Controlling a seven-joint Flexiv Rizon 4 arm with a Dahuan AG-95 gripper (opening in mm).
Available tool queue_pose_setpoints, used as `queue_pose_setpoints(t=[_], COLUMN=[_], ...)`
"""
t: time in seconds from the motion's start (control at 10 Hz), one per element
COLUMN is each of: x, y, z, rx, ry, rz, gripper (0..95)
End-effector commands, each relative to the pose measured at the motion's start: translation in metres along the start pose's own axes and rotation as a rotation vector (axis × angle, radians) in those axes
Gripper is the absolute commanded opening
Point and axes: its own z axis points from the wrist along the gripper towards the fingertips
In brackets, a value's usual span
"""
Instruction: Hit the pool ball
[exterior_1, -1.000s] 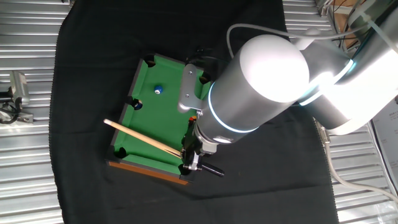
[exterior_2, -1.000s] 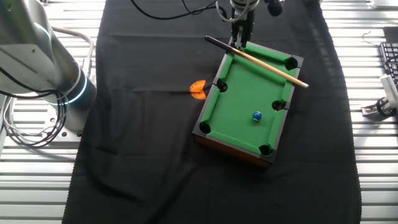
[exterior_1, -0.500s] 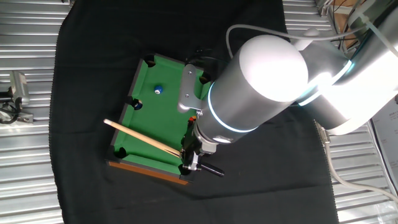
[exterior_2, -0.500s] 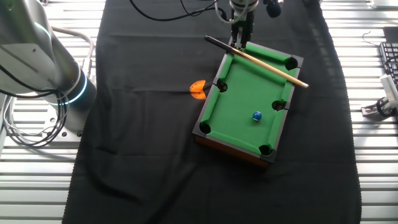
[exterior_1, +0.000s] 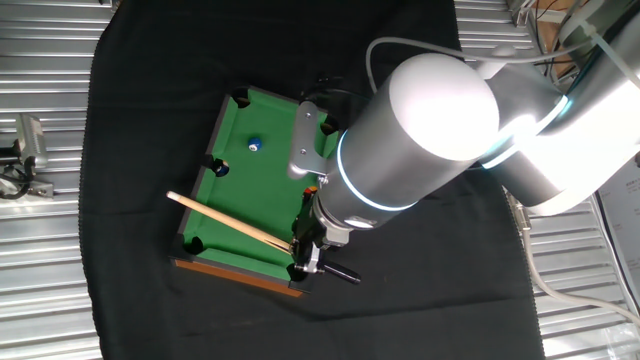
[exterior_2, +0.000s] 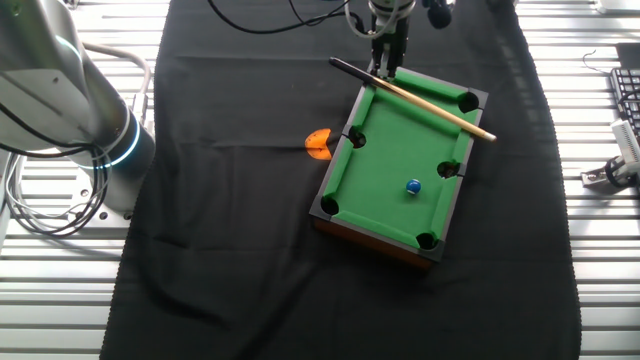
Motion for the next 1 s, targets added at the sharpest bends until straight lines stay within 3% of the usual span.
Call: queue_pose_setpoints(t=[0.1, 0.9, 1.0], x=[0.001, 0.0012, 0.0012], y=[-0.0007, -0.0008, -0.0008], z=[0.0001, 0.0004, 0.0004], rx=[-0.001, 0.013, 0.013], ry=[-0.001, -0.003, -0.003], rz=[0.0, -0.001, -0.001], gripper=[0.0, 0.0, 19.0])
